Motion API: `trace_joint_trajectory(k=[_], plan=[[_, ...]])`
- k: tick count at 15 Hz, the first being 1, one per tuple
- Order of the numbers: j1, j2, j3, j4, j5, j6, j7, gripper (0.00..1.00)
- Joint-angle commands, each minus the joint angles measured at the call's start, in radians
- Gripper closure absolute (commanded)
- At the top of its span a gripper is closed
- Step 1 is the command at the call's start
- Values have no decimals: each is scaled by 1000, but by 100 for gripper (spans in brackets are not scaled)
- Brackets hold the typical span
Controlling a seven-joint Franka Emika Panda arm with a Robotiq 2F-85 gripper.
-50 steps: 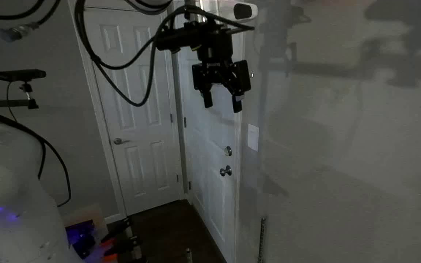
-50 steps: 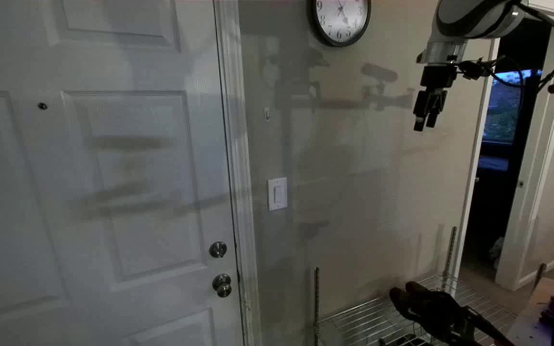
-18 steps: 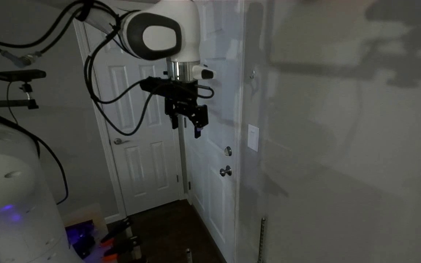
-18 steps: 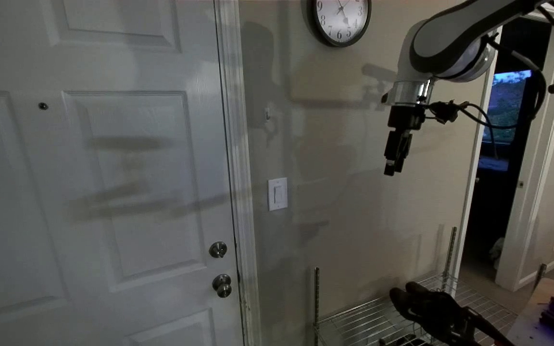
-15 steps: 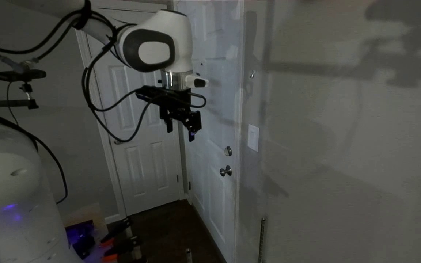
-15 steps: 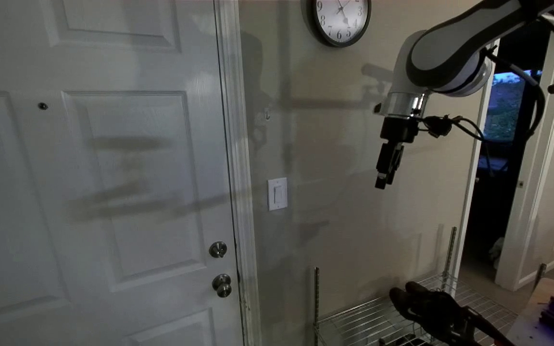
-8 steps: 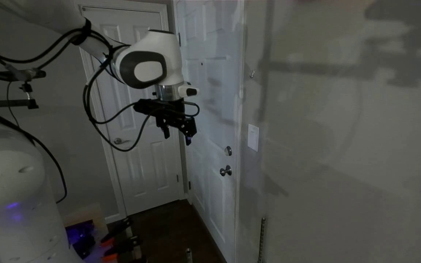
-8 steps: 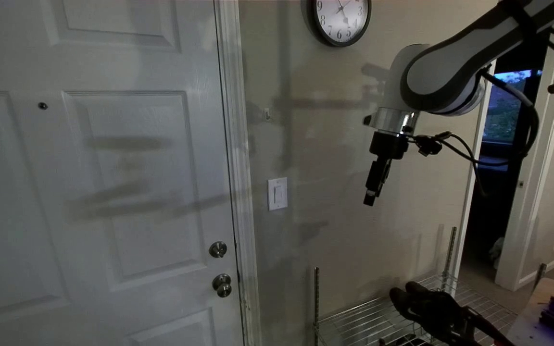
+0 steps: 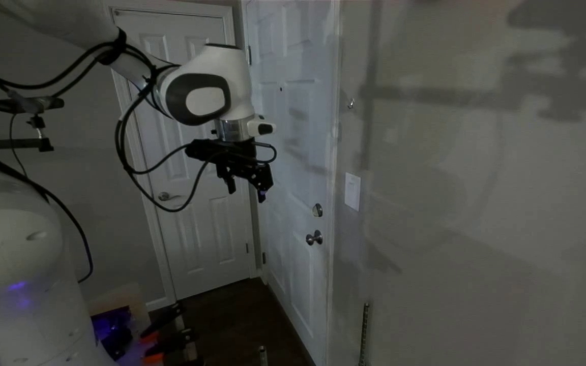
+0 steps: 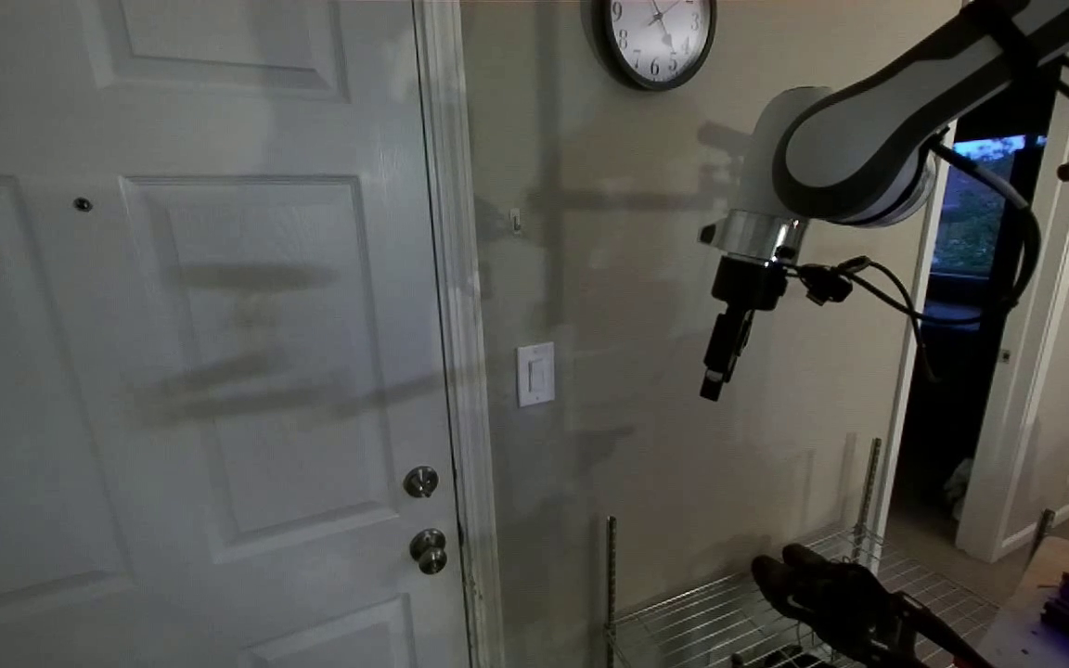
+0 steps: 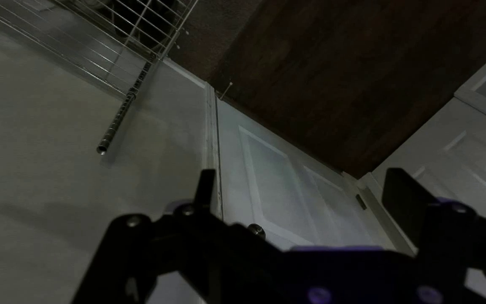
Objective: Turn on the light
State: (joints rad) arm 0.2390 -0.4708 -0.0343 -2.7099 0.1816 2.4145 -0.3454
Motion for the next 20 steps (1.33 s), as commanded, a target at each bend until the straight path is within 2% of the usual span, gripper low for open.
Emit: trace_joint_trajectory(k=[1, 6, 9, 13, 17, 20], plan=[[32, 76, 60, -41, 26, 168, 46, 0], [109, 277, 113, -11, 81, 434, 112, 0], [97, 403, 146, 37, 59, 573, 179, 0], [29, 557, 171, 135, -25, 695, 293, 0], [100, 679, 27, 251, -124, 725, 413, 0], [183, 757, -94, 349, -169, 726, 488, 0]])
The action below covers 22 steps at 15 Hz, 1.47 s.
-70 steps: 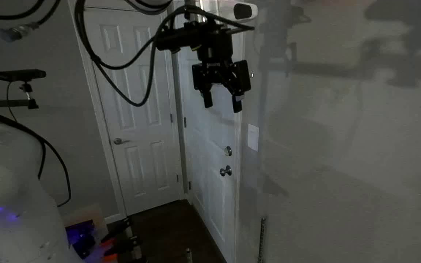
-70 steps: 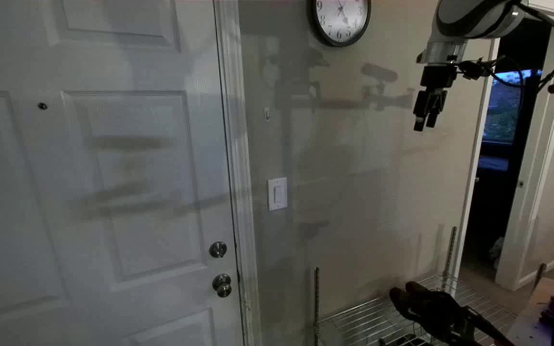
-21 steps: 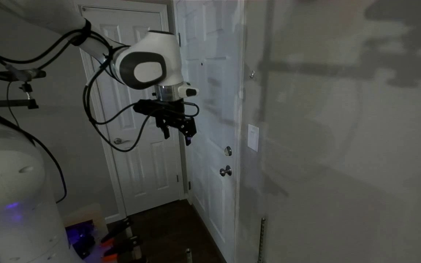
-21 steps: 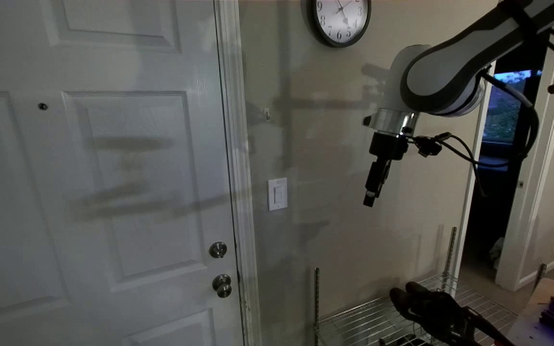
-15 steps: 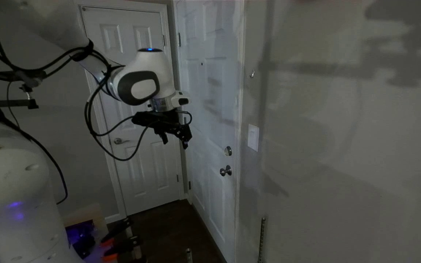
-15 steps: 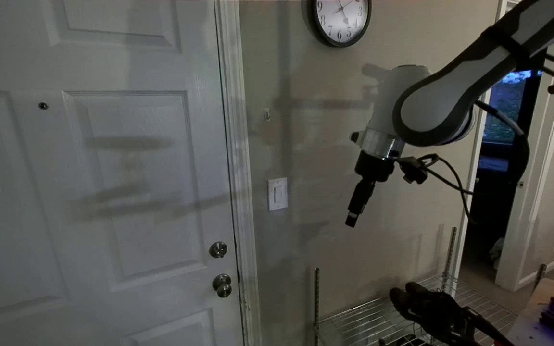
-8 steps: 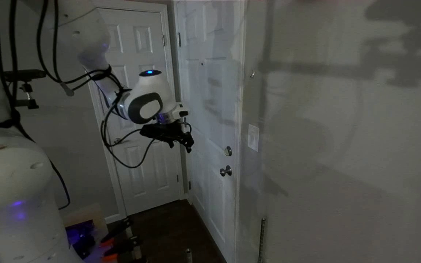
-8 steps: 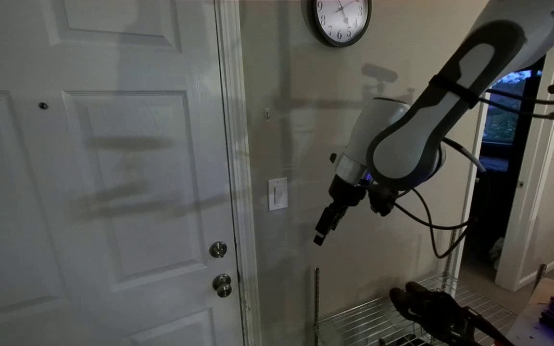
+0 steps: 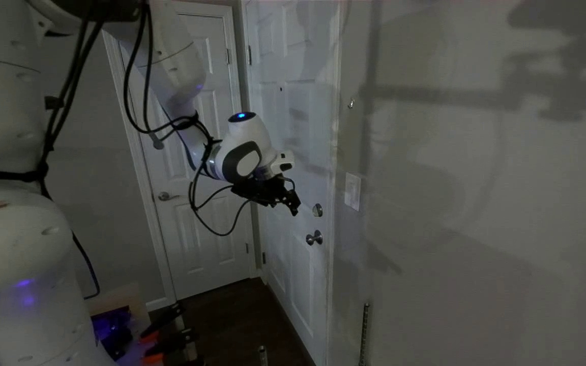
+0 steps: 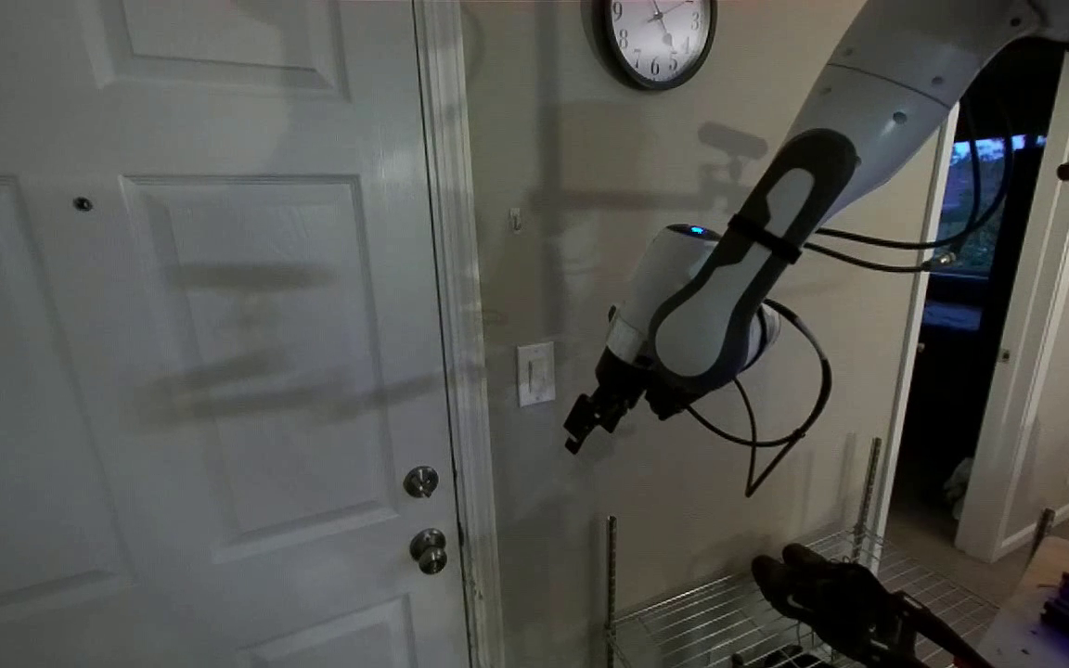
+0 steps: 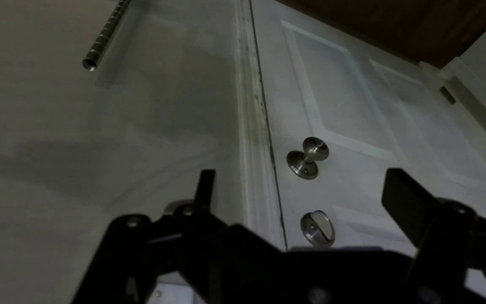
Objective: Turn on the light
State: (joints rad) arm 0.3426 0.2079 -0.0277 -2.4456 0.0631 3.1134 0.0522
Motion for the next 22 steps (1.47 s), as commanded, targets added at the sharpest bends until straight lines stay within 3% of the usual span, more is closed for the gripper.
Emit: trace_joint_trajectory(k=[1, 6, 7, 9, 19, 20, 22], plan=[[112, 99, -139, 114, -55, 27, 110, 0], [276, 196, -306, 224, -34, 60, 208, 1], [299, 211, -328, 237, -29, 67, 220, 23], [337, 240, -365, 261, -20, 71, 242, 31], [457, 336, -561, 353, 4, 83, 360, 97], [458, 338, -566, 355, 4, 78, 365, 53], [425, 290, -516, 315, -1, 74, 346, 56]])
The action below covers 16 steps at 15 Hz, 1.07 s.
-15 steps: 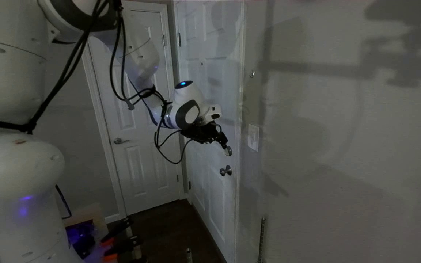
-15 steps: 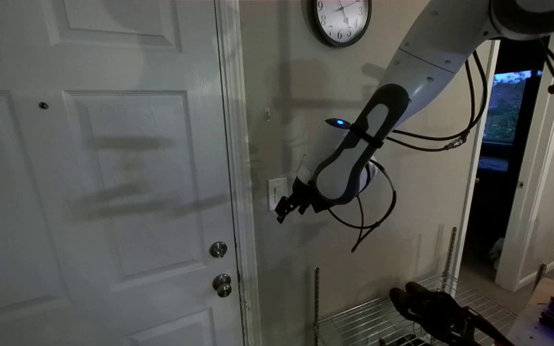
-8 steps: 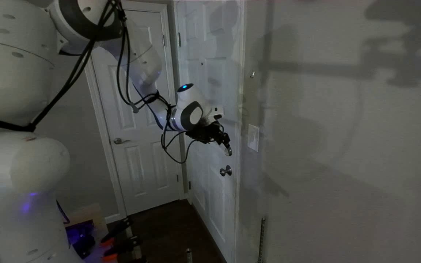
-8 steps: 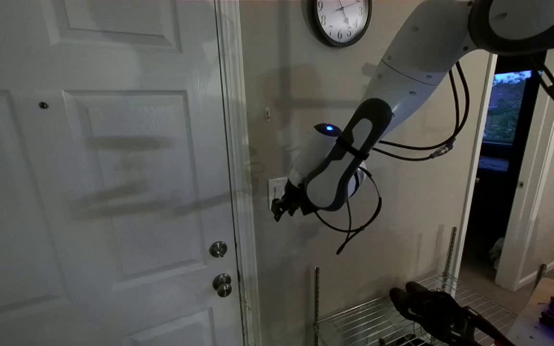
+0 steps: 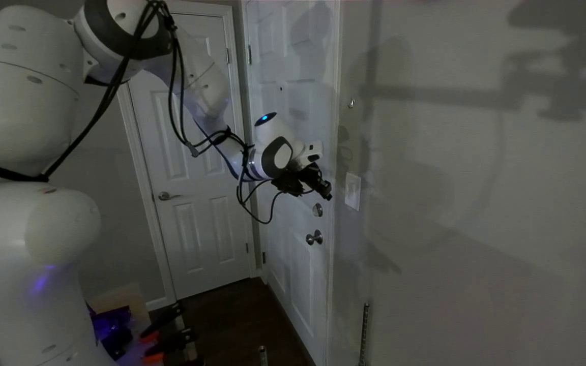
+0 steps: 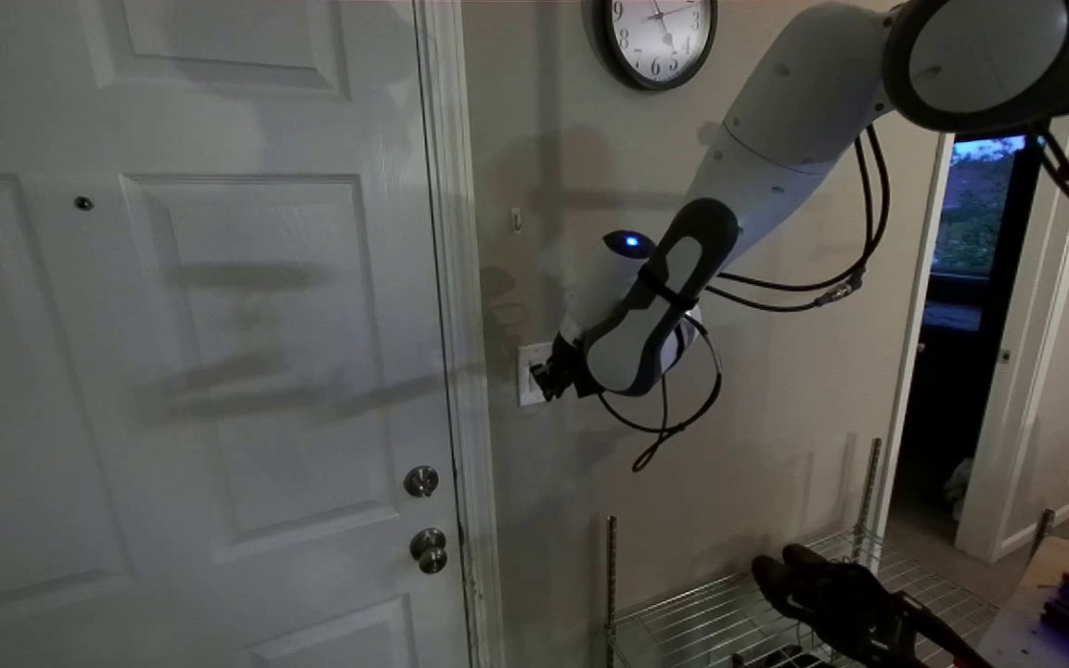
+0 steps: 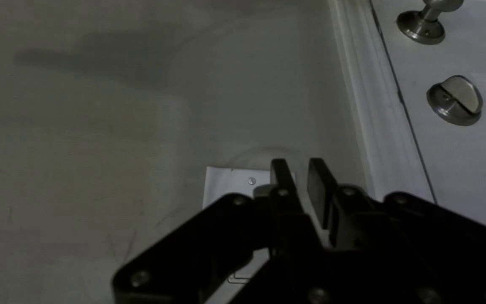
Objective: Turn on the light
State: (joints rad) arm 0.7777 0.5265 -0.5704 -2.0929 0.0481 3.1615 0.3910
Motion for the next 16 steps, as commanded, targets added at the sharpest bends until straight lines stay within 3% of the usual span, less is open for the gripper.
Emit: trace_joint_trajectory(k=[1, 2, 5, 7, 8, 9, 10, 12, 16], plan=[[-32, -61, 62, -67, 9, 28, -12, 51], [-106, -179, 184, -176, -3, 22, -100, 44], [-199, -278, 351, -316, -22, 33, -170, 26], [-163, -345, 334, -426, -23, 59, -164, 13], [-129, -356, 289, -443, -25, 75, -143, 7], [-131, -376, 287, -465, -23, 88, -144, 2], [-113, -366, 256, -464, -24, 108, -140, 1], [-161, -348, 298, -428, -14, 83, -143, 0], [-169, -255, 299, -303, -5, 61, -127, 0]])
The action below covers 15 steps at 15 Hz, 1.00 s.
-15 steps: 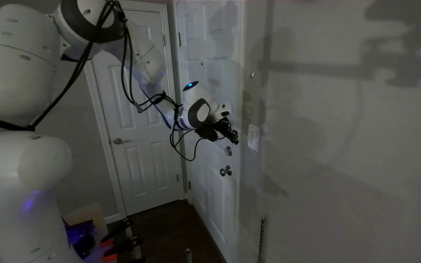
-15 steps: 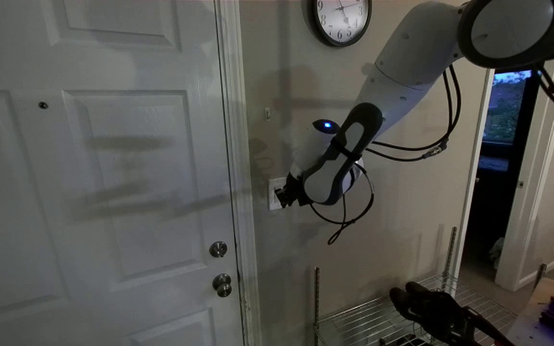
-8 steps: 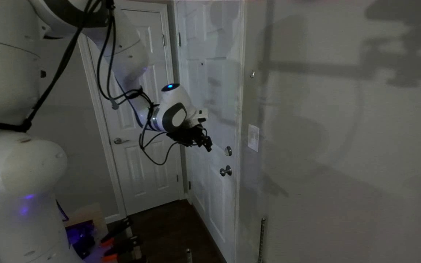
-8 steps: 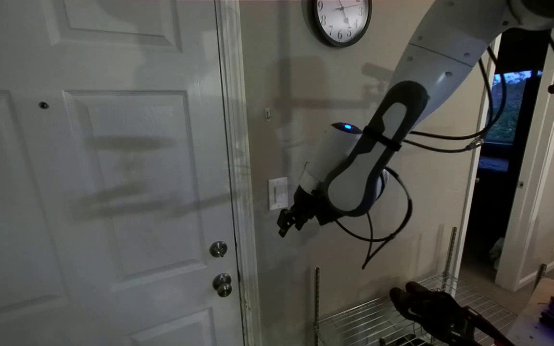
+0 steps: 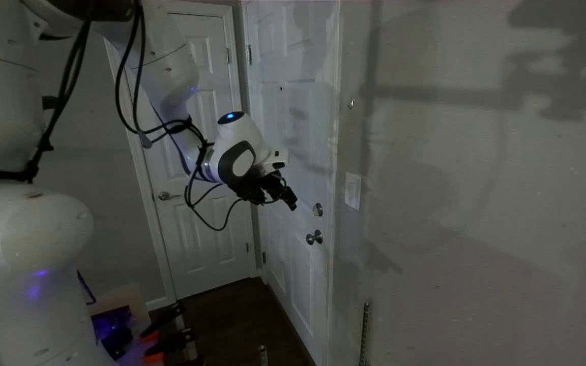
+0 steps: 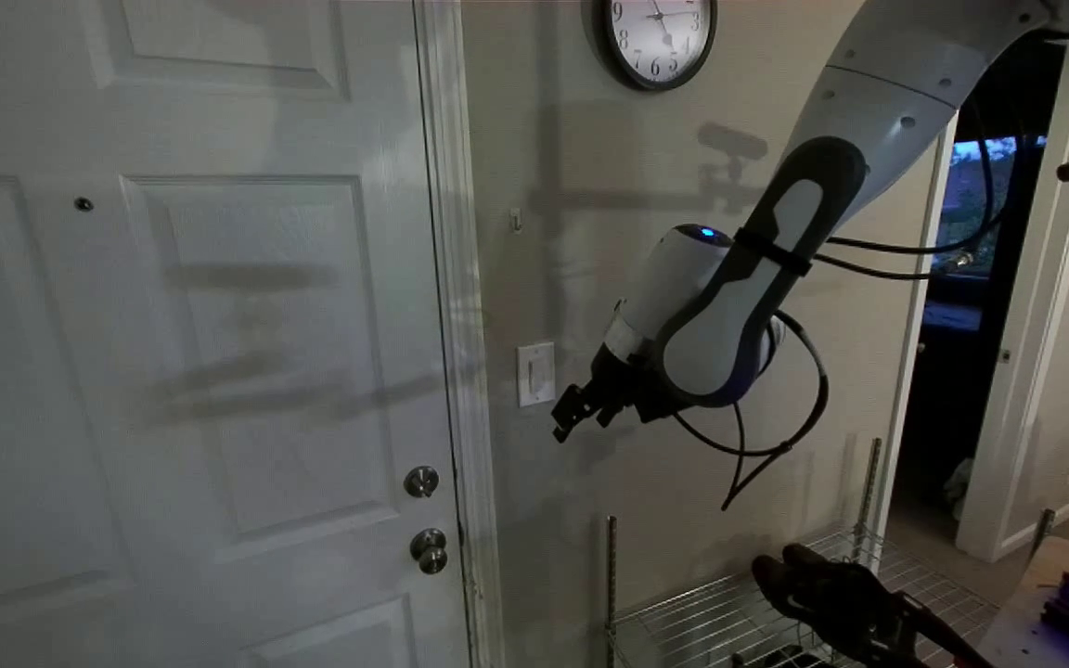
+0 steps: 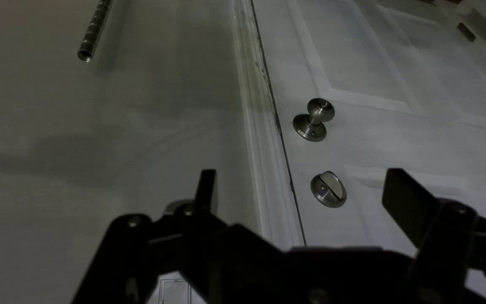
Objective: Turn on the light
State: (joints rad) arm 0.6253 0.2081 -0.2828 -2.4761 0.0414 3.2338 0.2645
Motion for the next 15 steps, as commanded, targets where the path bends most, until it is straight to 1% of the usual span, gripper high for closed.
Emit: trace_joint_trajectory(k=[1, 2, 3, 4, 5, 7, 9, 13, 14, 15], plan=[[-25, 81, 19, 107, 4, -19, 1, 0], [-29, 108, 17, 144, 5, -25, 1, 25], [-25, 134, 9, 177, 5, -28, 3, 27], [-21, 162, -3, 212, 5, -34, 6, 33], [-19, 185, -11, 240, 6, -37, 8, 42], [-21, 229, -23, 297, 10, -40, 11, 55], [-23, 264, -32, 346, 14, -41, 15, 66], [8, 322, -97, 425, 19, -37, 38, 93], [23, 337, -127, 441, 21, -34, 49, 97], [33, 350, -148, 456, 23, -34, 57, 97]])
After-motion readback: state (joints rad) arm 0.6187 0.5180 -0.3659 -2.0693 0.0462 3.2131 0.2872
